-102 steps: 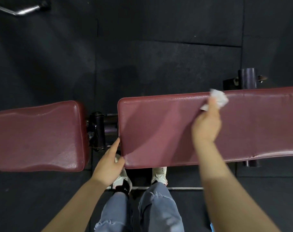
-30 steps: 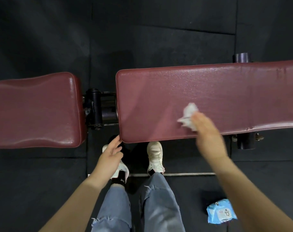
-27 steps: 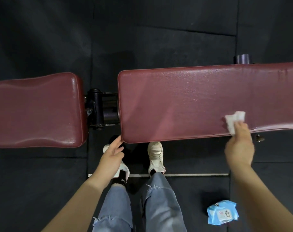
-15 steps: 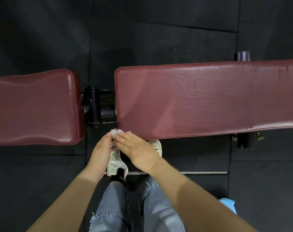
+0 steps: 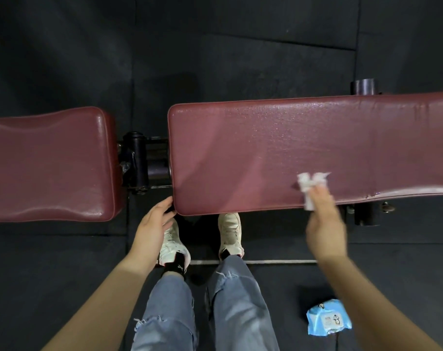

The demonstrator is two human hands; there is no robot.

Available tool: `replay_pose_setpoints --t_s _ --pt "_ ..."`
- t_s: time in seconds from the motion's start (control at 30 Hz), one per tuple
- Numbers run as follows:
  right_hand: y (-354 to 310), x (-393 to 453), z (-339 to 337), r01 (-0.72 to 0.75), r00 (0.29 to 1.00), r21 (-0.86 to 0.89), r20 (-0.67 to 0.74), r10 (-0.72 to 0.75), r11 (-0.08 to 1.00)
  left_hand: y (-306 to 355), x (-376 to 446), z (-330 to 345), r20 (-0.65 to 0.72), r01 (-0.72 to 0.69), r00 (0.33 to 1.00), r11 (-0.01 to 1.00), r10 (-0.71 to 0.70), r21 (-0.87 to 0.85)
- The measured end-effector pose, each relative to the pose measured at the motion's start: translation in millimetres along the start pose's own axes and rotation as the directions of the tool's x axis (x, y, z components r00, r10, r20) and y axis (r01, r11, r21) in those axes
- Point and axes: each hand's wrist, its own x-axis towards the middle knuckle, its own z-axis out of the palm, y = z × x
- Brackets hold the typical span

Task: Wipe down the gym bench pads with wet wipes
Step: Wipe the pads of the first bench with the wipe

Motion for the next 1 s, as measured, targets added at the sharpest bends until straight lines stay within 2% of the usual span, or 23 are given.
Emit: replay_pose_setpoints --t_s 0.1,0.2,0.23,0.27,0.33,0.37,0.43,0.47,0.57,0.7,0.77,0.83,0.93,1.0 --pt "-70 -14 49 0.271 0.953 0.09 0.113 -0.281 0.958 -2 -1 1 0.001 0.014 1.0 1.0 -0.014 -0.024" --pt "-126 -21 89 0.497 0.816 0.158 0.25 -0.521 0.853 -1 0 -1 0.003 -0.005 1.0 1.0 0.005 0.001" --pt "-142 -22 97 0.575 0.742 0.161 0.31 -0.594 0.802 -1 1 -2 -0.004 -0.009 1.0 1.0 0.009 0.004" --pt "-156 -24 105 0.672 0.634 0.149 0.392 -0.667 0.726 0 2 -3 -0.017 -0.006 1.0 1.0 0.006 -0.007" --pt "-167 -24 117 0.875 0.344 0.105 0.551 -0.76 0.472 1 3 -6 -0.044 0.031 0.998 0.998 -0.033 -0.055" --pt "-164 -18 118 0.929 0.246 0.072 0.613 -0.751 0.364 1 3 -8 -0.05 0.05 0.997 0.996 -0.053 -0.07" --pt "-152 2 105 0.984 0.122 0.018 0.652 -0.749 0.176 0 4 -11 -0.037 0.059 0.997 0.997 -0.061 -0.046" --pt "-142 13 93 0.991 0.096 0.014 0.63 -0.77 0.135 0 5 -11 -0.024 0.05 0.998 0.998 -0.051 -0.024" --pt "-95 45 49 0.99 0.121 -0.011 0.578 -0.807 0.141 1 9 -9 0.014 0.036 0.999 0.998 -0.036 0.046" --pt "-17 72 -19 0.973 0.21 -0.064 0.647 -0.733 0.222 2 10 -3 0.0 0.052 0.999 0.997 -0.052 0.049" --pt "17 76 -50 0.936 0.327 -0.146 0.702 -0.632 0.321 3 10 1 -0.022 0.057 0.998 0.998 -0.056 0.042" --pt "41 73 -74 0.85 0.485 -0.248 0.712 -0.507 0.465 5 11 4 -0.048 0.066 0.997 0.997 -0.064 0.041" --pt "58 58 -89 0.682 0.691 -0.355 0.6 -0.404 0.64 8 11 11 -0.081 0.072 0.994 0.996 -0.068 0.046" --pt "53 45 -85 0.547 0.803 -0.345 0.474 -0.361 0.763 12 11 15 -0.103 0.068 0.993 0.996 -0.062 0.052"
